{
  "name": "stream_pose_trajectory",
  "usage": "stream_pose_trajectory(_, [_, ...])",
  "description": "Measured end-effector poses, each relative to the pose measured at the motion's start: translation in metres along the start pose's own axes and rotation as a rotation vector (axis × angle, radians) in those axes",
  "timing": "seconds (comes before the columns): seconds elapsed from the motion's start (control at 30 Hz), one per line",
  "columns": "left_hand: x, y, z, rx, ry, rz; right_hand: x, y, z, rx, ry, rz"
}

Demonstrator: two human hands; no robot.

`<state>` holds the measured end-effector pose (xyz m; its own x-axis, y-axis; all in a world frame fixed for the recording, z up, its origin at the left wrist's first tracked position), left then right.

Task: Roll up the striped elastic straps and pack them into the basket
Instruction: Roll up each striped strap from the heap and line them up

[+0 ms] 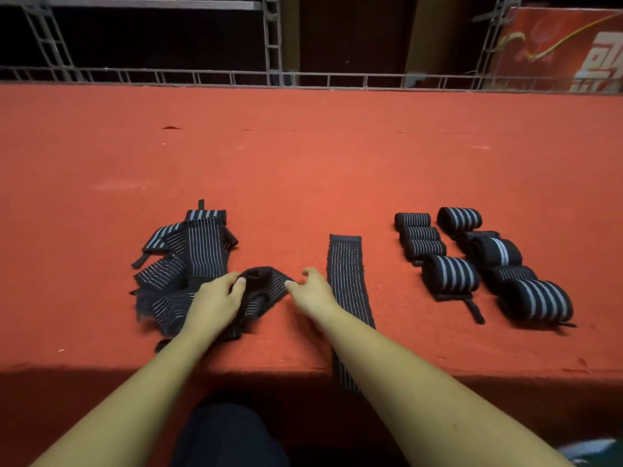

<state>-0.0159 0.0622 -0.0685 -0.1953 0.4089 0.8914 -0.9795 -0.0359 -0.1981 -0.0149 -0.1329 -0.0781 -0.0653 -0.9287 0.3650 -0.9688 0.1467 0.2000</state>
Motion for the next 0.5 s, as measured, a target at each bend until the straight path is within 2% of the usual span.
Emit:
stream_pose_trajectory(0.13, [-0.007, 0.005, -0.010, -0.032, 0.164, 0.063, -0.007, -0.014, 0.002, 0.026, 0.263, -0.022])
stream_pose_trajectory(0.2, [-0.012, 0.008, -0.007, -0.162, 0.216, 0.031, -0.009, -0.019, -0.001, 0.057, 0.397, -0.006])
stream_pose_trajectory(0.27, [-0.019, 0.010, -0.005, -0.281, 0.095, -0.013, -0.008, -0.022, -0.003, 0.088, 0.455, 0.016])
stream_pose_trajectory(0.33, [-0.025, 0.012, -0.006, -0.295, -0.085, -0.031, -0.006, -0.022, -0.004, 0.110, 0.456, 0.024])
stream_pose_trajectory(0.4, [-0.025, 0.014, -0.005, -0.278, -0.172, -0.005, -0.007, -0.023, 0.000, 0.118, 0.331, 0.004])
stream_pose_trajectory(0.43, [-0.025, 0.014, -0.005, -0.272, -0.186, 0.027, -0.008, -0.024, 0.002, 0.119, 0.158, -0.037])
stream_pose_trajectory(0.5, [-0.022, 0.011, -0.009, -0.236, -0.174, 0.116, -0.004, -0.020, 0.004, 0.057, -0.363, -0.133])
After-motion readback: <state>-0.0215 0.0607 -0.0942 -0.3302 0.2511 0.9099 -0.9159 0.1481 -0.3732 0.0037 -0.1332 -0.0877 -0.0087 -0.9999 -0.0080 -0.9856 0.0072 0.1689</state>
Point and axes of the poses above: each hand's wrist, its own y-axis away from the middle knuckle, its own x-axis out of the back of the hand, z = x × y, the point moved 6 cm from there along -y, towards the middle knuckle, and after that the axes turned 13 degrees about -y, right-handed, at the moved point
